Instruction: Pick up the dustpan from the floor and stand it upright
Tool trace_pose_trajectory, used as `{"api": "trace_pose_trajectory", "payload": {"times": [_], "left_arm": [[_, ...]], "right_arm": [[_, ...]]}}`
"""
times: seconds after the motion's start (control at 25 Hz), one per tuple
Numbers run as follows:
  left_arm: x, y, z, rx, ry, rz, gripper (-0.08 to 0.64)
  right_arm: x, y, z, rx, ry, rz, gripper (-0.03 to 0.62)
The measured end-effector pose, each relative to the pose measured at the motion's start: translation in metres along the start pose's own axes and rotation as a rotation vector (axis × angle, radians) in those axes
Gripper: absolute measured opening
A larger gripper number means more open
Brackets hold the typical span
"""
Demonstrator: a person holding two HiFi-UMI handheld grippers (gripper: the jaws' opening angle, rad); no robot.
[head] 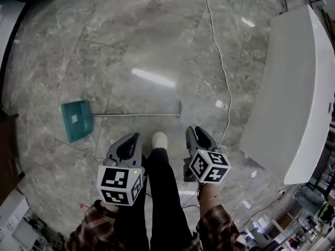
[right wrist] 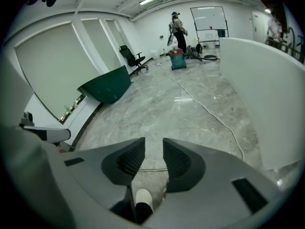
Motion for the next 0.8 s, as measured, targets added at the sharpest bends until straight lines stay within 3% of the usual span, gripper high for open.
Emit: {"api": "trace_pose_trajectory", "payload": {"times": [0.28, 0.44, 0.56, 0.8], "left_arm": [[0.097, -0.027, 0.055, 0.006, -0.062, 0.017, 0.000], [0.147, -0.062, 0.081, 0.031, -0.099, 0.005, 0.001], [0.173, -0.090, 0.093, -0.010, -0.100, 0.006, 0.002], [0.218, -0.138, 0.120, -0.036, -0.086, -0.022, 0.002]], "right_arm": [[0.074, 0.053, 0.067, 0.160, -0.066, 0.041, 0.121], [0.130, 0.072, 0.108, 0.313, -0.080, 0.064, 0.121], [0.173, 0.083, 0.137, 0.401, -0.091, 0.089, 0.123], [0.255, 0.106, 0.192, 0.450, -0.138, 0.130, 0.123]]}}
Point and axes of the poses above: the fingertips, and each gripper's own axes: x forward along the fingers, y to its right, z out of its underside, the point moved 3 cm from there along -x, backward along the fingers
